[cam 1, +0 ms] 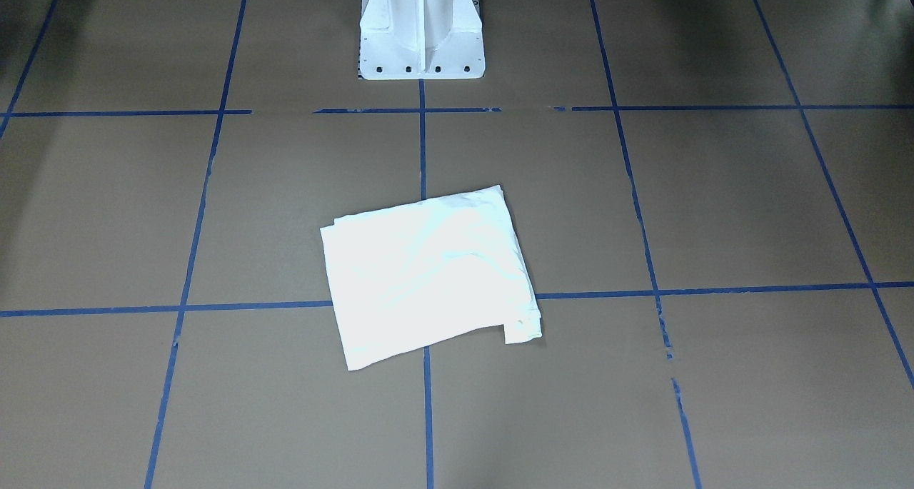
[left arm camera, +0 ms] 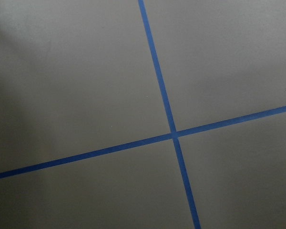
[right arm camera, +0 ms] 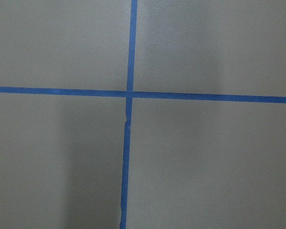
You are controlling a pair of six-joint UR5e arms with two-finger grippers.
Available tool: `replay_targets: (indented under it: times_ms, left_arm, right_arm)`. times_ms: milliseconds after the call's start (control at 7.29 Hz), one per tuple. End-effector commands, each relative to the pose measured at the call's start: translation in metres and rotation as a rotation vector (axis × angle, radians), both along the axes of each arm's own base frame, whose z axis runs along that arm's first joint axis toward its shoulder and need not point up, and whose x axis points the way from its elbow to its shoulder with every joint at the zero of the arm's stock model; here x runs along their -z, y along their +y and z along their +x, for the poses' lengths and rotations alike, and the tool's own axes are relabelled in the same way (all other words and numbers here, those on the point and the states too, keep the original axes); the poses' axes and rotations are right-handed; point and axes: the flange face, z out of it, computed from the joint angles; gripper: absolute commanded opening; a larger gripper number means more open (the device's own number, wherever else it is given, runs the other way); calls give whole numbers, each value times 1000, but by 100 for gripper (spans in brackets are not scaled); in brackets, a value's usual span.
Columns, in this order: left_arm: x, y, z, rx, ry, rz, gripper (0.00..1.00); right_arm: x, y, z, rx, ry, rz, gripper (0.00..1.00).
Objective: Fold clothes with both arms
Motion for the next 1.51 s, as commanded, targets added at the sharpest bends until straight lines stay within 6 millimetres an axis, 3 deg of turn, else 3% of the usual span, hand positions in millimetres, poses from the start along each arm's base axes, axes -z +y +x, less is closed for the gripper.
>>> replay_targets:
  times_ms: [0, 137, 411, 1371]
  left_arm:
    - [-5, 3, -2, 5, -31, -8, 99]
    - [-3, 3, -2, 6, -31, -6, 99]
    - [-3, 3, -2, 6, -31, -7, 99]
    - [-10, 7, -1, 6, -29, -23, 99]
  right_arm:
    - [-2, 1, 0, -1, 3, -4, 100]
    - [-2, 3, 0, -2, 6, -4, 100]
    - [28, -7, -21, -15, 5, 4, 100]
    - [29, -8, -33, -4, 5, -10, 100]
